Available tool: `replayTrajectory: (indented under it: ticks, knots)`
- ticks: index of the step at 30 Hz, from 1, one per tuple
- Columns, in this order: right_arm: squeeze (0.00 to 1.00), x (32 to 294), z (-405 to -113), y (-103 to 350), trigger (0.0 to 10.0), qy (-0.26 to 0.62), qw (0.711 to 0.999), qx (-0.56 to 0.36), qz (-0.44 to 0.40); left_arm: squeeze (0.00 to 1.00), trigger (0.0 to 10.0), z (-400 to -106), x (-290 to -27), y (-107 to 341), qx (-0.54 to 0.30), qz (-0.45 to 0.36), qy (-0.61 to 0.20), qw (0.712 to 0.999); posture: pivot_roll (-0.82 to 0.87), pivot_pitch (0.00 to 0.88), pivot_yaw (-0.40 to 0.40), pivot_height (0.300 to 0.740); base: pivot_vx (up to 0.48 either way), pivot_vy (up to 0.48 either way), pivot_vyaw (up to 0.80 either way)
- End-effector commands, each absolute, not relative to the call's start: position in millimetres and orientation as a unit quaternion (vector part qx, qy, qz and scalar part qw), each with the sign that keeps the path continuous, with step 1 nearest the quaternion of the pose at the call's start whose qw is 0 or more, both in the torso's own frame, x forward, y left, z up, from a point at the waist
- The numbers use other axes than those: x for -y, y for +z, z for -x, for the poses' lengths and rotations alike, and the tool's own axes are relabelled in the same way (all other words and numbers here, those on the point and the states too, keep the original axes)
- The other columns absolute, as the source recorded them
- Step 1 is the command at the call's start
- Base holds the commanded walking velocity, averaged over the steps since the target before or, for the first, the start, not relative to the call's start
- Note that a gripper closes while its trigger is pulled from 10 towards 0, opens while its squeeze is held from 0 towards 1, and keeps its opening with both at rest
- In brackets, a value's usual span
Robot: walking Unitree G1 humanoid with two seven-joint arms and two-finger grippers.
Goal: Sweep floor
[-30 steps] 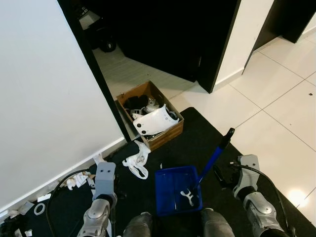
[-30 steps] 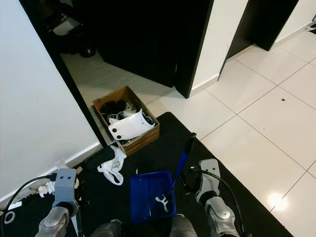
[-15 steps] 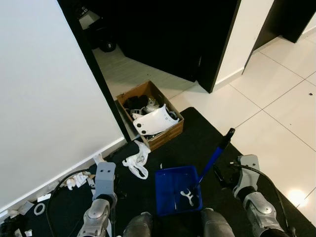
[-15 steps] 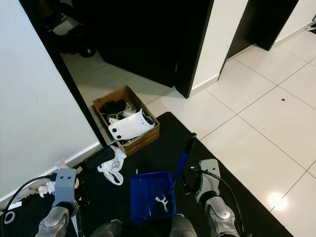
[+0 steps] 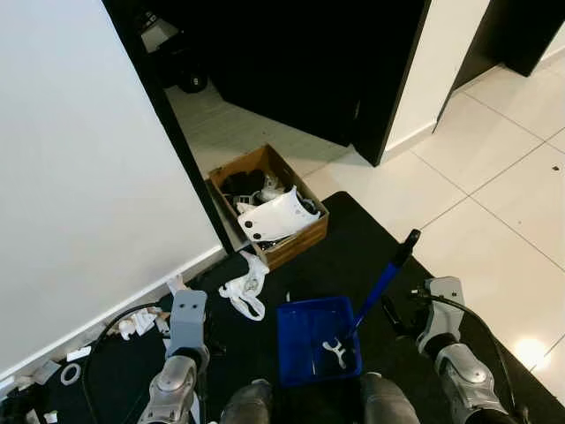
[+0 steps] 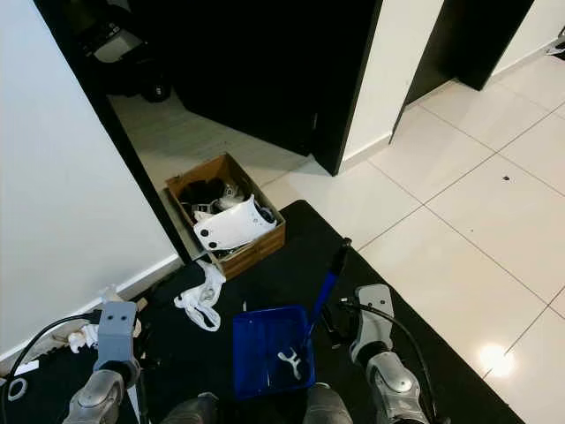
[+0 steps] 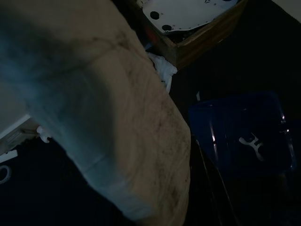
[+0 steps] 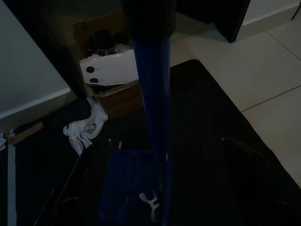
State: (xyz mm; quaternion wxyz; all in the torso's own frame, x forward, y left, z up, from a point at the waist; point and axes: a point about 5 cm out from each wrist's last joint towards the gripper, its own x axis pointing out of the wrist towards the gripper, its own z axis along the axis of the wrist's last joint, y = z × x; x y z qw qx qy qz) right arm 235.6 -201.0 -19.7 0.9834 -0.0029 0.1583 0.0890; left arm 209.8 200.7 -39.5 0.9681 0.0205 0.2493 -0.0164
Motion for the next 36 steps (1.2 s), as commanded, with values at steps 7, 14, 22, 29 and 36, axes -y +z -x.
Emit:
replayTrajectory:
  ticks: [7, 14, 22, 29, 36]
  knots:
    - [0.0, 202.1, -231.0, -24.1, 10.0, 0.086, 0.982, -0.17, -0.001, 0.0, 10.0, -205.6, -196.5, -44.2, -0.259, -0.003, -0.013, 0.966, -0.02, 0.121, 0.025, 0.74, 0.0, 0.0, 0.0]
    - [0.0, 203.8, -226.3, -32.4, 10.0, 0.092, 0.972, -0.217, 0.018, 0.0, 10.0, -206.1, -190.4, -40.7, -0.246, -0.037, -0.026, 0.968, -0.03, 0.099, 0.021, 0.74, 0.0, 0.0, 0.0]
    - [0.0, 199.8, -218.1, -21.4, 10.0, 0.141, 0.975, -0.174, 0.005, 0.0, 10.0, -207.6, -198.7, -20.0, -0.192, -0.039, -0.022, 0.98, -0.03, 0.096, 0.02, 0.74, 0.0, 0.0, 0.0]
    - [0.0, 211.1, -226.1, 2.4, 10.0, 0.097, 0.988, -0.118, 0.034, 0.0, 10.0, -210.1, -207.5, -3.1, -0.161, -0.055, -0.018, 0.985, -0.03, 0.095, 0.009, 0.74, 0.0, 0.0, 0.0]
    - [0.0, 198.7, -246.4, 15.5, 10.0, 0.098, 0.99, -0.104, -0.005, 0.0, 10.0, -213.8, -198.1, -1.3, -0.163, -0.067, -0.031, 0.984, -0.03, 0.093, 0.022, 0.74, 0.0, 0.0, 0.0]
